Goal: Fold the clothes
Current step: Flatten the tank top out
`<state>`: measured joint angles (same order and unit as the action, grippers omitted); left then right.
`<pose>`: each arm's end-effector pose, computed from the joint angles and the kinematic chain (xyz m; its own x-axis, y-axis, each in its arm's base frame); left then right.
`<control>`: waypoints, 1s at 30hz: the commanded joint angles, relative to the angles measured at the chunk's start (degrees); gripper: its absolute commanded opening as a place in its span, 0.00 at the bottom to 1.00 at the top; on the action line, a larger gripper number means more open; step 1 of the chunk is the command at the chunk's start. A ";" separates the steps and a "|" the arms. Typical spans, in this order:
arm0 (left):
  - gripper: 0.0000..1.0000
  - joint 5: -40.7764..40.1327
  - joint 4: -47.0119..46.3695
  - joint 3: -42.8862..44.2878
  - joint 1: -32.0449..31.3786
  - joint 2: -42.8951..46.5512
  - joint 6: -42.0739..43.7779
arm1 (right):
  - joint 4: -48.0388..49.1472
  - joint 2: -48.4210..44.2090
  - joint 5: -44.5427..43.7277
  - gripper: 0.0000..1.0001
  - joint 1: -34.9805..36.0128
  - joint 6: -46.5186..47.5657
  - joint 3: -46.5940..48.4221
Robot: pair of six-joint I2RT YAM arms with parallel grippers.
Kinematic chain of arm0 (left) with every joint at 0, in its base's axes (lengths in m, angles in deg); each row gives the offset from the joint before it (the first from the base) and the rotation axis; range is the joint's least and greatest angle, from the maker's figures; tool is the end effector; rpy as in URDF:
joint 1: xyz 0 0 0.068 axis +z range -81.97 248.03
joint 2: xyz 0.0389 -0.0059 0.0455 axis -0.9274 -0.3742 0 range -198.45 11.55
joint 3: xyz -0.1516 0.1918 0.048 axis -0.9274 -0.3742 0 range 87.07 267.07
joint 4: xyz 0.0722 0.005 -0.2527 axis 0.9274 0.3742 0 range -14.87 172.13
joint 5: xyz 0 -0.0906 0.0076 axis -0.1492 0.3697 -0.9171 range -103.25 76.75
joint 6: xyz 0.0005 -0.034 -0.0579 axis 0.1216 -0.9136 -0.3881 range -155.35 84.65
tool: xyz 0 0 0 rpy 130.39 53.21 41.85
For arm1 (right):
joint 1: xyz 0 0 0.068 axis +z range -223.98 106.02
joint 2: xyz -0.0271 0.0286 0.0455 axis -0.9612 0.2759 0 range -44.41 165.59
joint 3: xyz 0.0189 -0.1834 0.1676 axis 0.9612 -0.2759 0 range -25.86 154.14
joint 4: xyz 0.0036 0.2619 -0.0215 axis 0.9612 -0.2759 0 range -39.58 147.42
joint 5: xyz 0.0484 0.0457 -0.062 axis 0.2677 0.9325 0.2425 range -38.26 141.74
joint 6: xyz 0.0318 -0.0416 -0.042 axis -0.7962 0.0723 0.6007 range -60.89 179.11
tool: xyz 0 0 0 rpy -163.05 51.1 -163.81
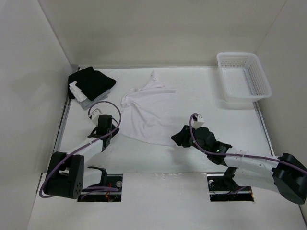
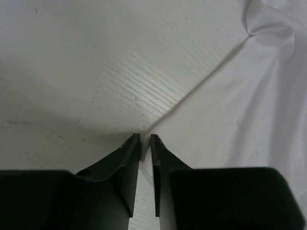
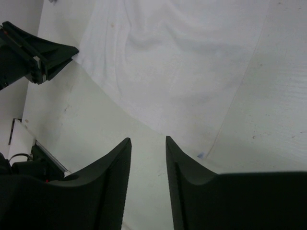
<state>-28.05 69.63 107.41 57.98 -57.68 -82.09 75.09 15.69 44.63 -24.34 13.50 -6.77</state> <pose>0.2327 -0.0273 0.1047 -0.4533 -0.6347 -0.6258 -0.5024 0.7619 -0.4088 0.1622 0.1808 0.1544 -0.6672 0.3099 -0.6774 -0.2941 0.7259 0.6218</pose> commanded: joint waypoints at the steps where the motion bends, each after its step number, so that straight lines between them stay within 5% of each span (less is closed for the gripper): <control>1: 0.09 2.94 2.33 -1.00 1.39 1.46 1.30 | 0.97 -1.12 -4.22 0.44 0.58 -1.68 -0.46; 8: 0.03 6.27 3.74 -2.49 1.65 12.08 1.04 | -14.48 1.59 -9.32 0.48 0.05 -5.90 2.25; 15: 0.03 9.97 3.04 -3.99 1.91 16.23 1.12 | -14.95 10.47 -7.21 0.46 0.49 -7.92 6.48; 30: 0.03 14.54 0.13 -6.10 3.23 18.34 0.51 | -12.23 18.57 -3.17 0.16 0.40 -11.35 8.07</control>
<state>-14.94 72.71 101.42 60.78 -41.18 -81.59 63.16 33.44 41.24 -24.40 3.17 0.86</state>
